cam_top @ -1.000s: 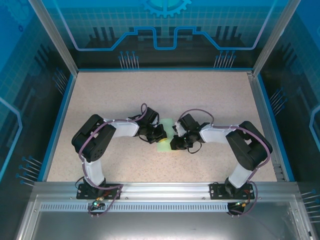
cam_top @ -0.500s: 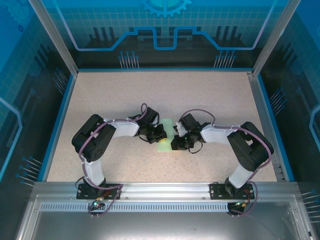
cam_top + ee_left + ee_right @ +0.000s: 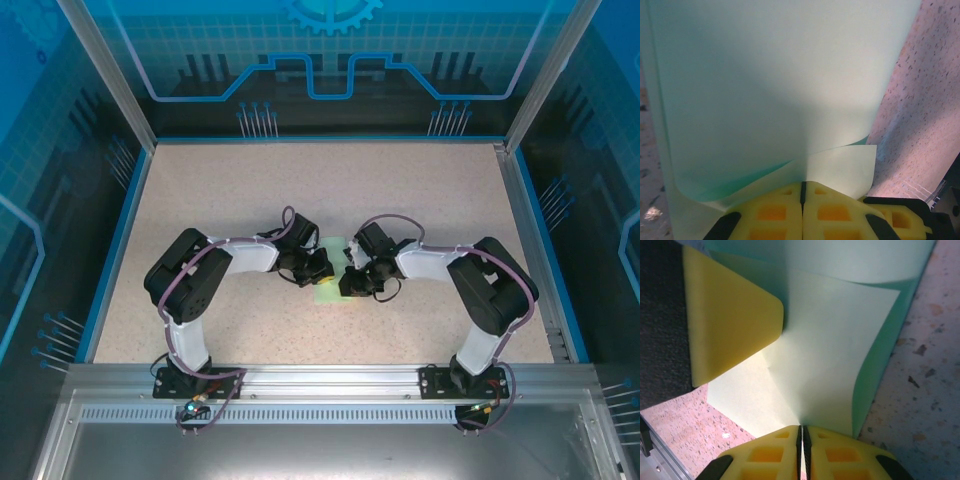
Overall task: Fold a paper plane with a square sheet of paper (pick it up from the middle)
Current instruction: Fold the triangle a second time at the center of the table.
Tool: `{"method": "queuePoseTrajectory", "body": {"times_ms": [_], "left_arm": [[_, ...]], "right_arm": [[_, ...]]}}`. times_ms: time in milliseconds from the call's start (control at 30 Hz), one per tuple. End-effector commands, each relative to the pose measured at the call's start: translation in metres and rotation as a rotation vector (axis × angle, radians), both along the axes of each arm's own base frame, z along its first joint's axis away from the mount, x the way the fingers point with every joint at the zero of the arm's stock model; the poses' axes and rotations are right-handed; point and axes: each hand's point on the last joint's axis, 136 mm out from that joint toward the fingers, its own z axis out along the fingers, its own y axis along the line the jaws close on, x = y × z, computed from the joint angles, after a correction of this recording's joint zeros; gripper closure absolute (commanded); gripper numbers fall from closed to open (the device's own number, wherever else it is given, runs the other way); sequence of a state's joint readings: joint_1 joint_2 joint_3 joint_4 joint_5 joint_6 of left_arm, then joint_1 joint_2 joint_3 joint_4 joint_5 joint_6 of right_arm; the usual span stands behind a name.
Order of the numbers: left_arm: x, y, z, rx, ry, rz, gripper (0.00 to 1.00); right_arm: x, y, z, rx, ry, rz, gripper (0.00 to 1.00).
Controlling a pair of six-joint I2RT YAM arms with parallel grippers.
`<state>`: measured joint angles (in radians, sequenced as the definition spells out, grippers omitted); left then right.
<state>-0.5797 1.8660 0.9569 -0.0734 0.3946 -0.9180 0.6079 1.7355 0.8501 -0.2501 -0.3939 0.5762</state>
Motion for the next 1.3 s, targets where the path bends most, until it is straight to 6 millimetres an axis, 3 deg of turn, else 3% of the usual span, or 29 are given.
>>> {"method": "queuePoseTrajectory", "body": {"times_ms": [0, 267, 400, 500, 700, 967, 1267], "left_arm": [[-0.034, 0.037, -0.053, 0.193, 0.166, 0.036, 0.94], [-0.036, 0.039, -0.056, 0.204, 0.171, 0.043, 0.95], [-0.036, 0.039, -0.056, 0.202, 0.171, 0.043, 0.95], [-0.035, 0.038, -0.055, 0.197, 0.167, 0.040, 0.94], [-0.034, 0.035, -0.053, 0.189, 0.165, 0.034, 0.95], [-0.034, 0.033, -0.051, 0.183, 0.162, 0.028, 0.94], [-0.032, 0.030, -0.047, 0.175, 0.152, 0.024, 0.94]], "right_arm": [[-0.018, -0.021, -0.016, -0.089, 0.068, -0.005, 0.87], [-0.046, -0.040, -0.017, -0.107, 0.114, -0.010, 0.87], [-0.051, -0.043, -0.015, -0.112, 0.120, -0.012, 0.87], [-0.044, -0.042, -0.006, -0.110, 0.087, -0.016, 0.87], [-0.012, -0.020, 0.028, -0.024, -0.033, -0.013, 0.87], [0.013, 0.000, 0.016, -0.018, -0.030, -0.005, 0.87], [0.001, -0.014, -0.004, -0.093, 0.015, 0.000, 0.88]]}}
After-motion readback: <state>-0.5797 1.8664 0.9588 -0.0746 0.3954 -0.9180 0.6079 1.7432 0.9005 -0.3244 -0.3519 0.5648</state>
